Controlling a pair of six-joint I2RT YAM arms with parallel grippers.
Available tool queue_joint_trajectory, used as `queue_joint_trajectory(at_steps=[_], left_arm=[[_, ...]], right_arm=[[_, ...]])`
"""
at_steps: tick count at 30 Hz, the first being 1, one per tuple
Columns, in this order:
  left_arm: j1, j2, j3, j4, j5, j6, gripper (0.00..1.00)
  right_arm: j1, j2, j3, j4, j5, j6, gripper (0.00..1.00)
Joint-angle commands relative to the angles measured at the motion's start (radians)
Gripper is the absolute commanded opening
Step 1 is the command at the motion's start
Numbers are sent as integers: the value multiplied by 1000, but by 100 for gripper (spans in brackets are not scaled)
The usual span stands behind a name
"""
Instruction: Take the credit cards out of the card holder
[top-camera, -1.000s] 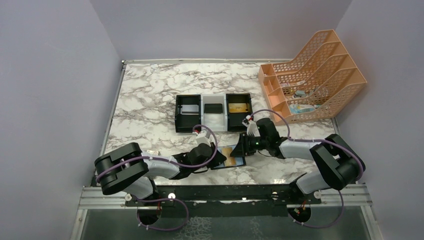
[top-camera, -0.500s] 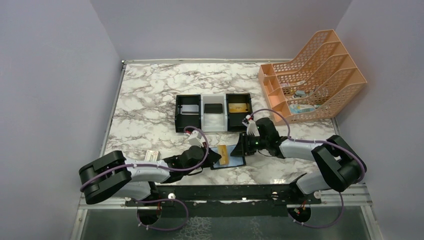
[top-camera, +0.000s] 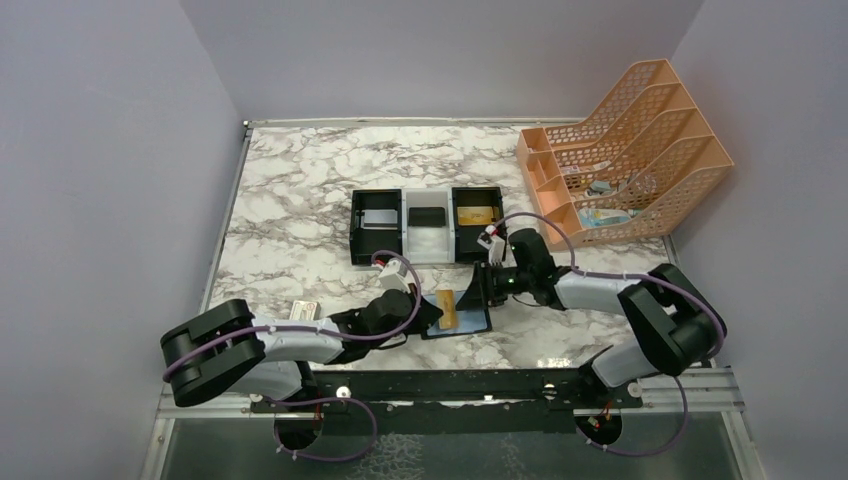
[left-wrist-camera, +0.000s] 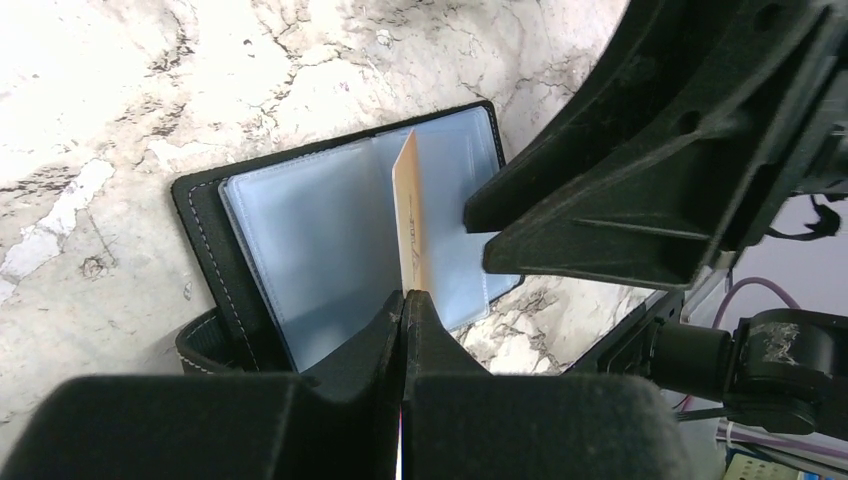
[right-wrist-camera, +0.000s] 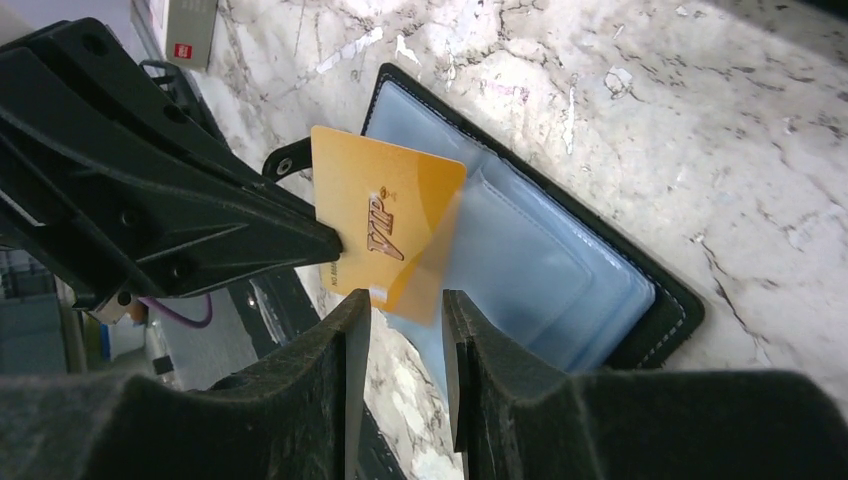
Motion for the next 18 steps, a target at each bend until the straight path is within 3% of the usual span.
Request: queue_joint_trajectory(at_steps=[1,10,18], left_arm=[[3,26,27,-18,-9,12,2],[2,63,71,-11,45,27,18],[2,98,95,10,73,46,21]], right_arm=[[4,109,25,72,-69,11,33],[4,174,-20,143,2,52,30],[4,141,-26,110,38,42,29]])
